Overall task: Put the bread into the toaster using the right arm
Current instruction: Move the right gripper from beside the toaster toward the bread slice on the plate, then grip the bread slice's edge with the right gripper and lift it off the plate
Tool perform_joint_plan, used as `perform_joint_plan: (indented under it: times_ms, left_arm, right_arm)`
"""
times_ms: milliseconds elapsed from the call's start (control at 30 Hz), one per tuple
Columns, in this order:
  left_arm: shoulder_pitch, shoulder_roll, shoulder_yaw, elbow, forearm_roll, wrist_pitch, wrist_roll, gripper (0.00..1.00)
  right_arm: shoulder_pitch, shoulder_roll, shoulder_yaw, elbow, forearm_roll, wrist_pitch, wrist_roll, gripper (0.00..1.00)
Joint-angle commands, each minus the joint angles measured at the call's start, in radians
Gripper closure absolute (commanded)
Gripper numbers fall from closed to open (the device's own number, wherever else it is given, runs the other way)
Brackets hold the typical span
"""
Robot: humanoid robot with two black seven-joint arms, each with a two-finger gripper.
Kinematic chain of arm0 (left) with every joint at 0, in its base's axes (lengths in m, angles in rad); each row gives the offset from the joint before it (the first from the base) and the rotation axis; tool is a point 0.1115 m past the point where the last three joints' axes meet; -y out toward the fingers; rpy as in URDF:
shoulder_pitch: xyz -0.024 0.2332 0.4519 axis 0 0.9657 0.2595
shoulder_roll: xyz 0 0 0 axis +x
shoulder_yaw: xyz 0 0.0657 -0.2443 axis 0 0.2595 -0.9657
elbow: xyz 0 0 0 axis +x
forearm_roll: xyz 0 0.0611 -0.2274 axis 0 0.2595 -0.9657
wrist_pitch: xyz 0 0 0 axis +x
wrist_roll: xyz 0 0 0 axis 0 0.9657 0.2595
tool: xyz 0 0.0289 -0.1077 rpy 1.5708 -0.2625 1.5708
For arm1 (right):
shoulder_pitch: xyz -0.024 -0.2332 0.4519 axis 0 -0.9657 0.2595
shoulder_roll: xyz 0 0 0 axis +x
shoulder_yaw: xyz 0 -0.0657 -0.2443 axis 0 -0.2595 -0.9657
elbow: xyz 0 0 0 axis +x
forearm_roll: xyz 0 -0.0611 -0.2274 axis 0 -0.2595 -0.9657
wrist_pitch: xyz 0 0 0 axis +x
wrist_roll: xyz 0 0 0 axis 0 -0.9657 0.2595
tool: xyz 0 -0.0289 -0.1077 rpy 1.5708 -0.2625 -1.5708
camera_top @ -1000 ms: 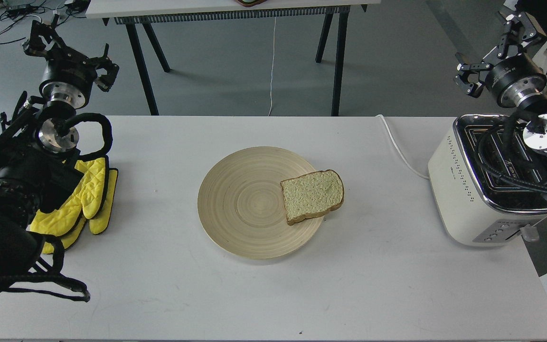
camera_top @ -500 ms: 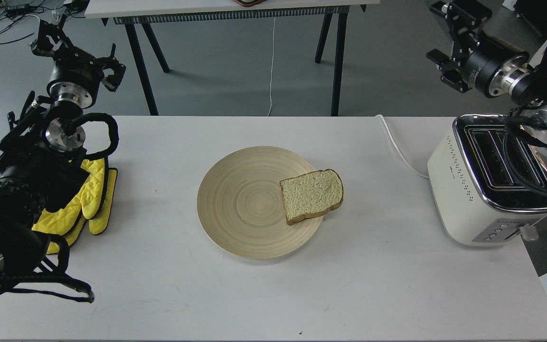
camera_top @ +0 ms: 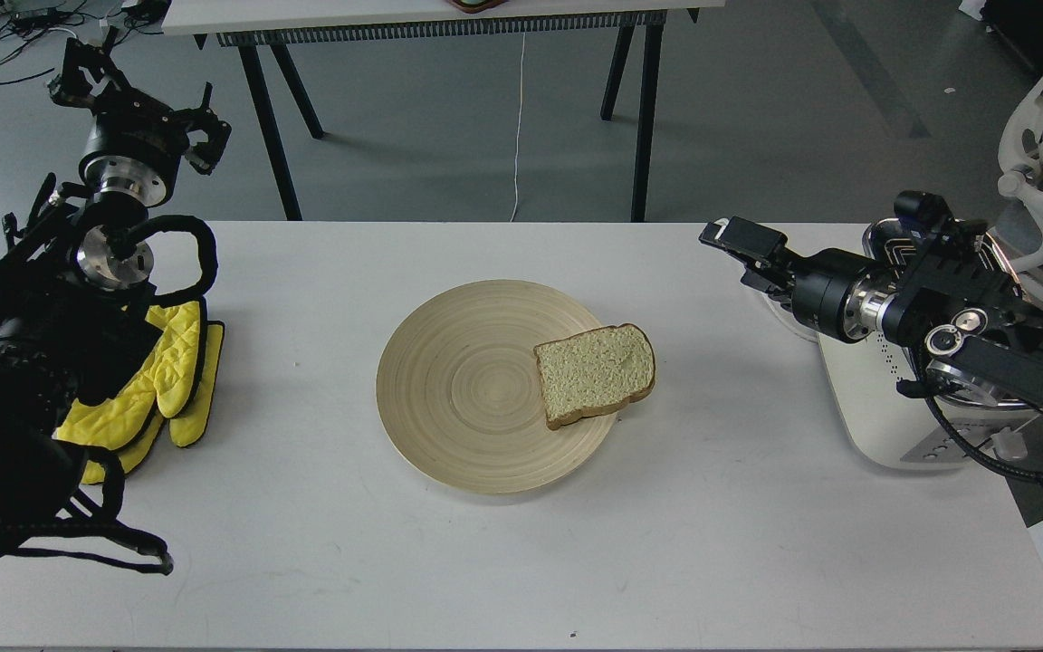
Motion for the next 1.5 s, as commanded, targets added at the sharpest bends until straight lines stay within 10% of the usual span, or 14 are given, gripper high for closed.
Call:
perform_joint_plan:
  times_ms: [0, 733, 1133, 1467]
  left_arm:
    - [-0.001, 0.001, 0.000, -0.001, 0.001, 0.000, -0.003, 0.00]
    - [-0.001, -0.007, 0.000, 0.000, 0.000, 0.000, -0.005, 0.00]
    - [-0.001, -0.007, 0.000, -0.001, 0.000, 0.000, -0.005, 0.00]
    - [-0.001, -0.008, 0.000, 0.000, 0.000, 0.000, -0.005, 0.00]
  right_arm:
    - [-0.025, 0.035, -0.019, -0.003, -0.038, 0.000, 0.000, 0.06]
    - [-0.099, 0.271, -0.094, -0.201, -0.051, -0.029, -0.003, 0.40]
    - [-0.087, 0.317, -0.096, -0.228, -0.051, -0.034, -0.005, 0.99]
    - [-0.018, 0.155, -0.088, -0.072, -0.046, -0.055, -0.006, 1.00]
